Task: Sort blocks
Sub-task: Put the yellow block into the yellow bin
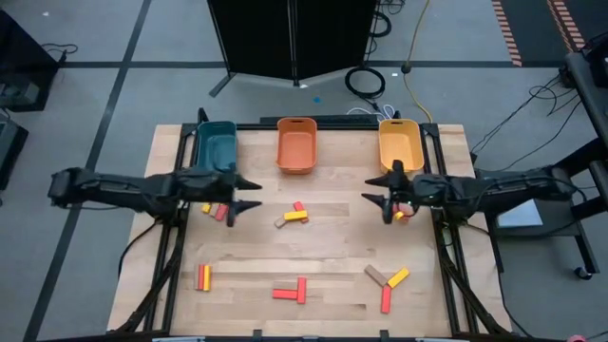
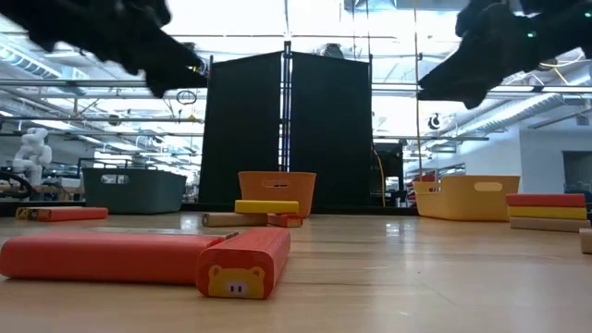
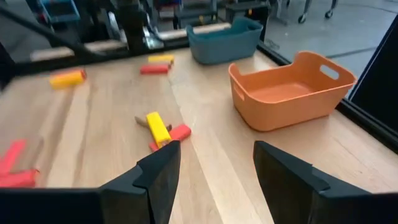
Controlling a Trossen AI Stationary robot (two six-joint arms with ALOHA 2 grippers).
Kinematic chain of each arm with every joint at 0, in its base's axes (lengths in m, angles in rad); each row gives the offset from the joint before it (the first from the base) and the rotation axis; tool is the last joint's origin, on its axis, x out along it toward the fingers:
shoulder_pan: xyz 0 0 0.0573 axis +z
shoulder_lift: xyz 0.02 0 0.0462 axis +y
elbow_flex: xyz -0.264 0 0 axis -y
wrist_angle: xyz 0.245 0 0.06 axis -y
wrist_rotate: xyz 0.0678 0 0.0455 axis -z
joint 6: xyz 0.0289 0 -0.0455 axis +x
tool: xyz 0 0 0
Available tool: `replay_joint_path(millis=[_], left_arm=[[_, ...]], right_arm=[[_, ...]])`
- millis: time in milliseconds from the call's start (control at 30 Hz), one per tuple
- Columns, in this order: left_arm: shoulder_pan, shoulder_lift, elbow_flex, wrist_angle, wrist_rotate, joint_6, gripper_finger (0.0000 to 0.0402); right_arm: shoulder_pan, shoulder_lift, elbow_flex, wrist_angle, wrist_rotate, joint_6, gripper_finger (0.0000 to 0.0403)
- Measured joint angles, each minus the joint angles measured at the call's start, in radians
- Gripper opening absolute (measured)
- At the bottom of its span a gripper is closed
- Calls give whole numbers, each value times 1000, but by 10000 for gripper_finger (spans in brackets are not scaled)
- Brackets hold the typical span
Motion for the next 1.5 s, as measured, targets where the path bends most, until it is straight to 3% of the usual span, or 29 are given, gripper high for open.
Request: replay_joint_path(millis=[333,700,900,1500], left_arm=[[-40,480,203,164,-4,109,235],[-40,775,298,183,-6,146,235],[-36,846,300,199,-18,135,235],[-36,862,298,115,-67,132,235]], right_arm=[[0,185,61,89,6,-256,199],[0,190,61,112,8,-373,199],[0,190,61,76,8,-322,199],[0,190,61,28,7,-216,199]])
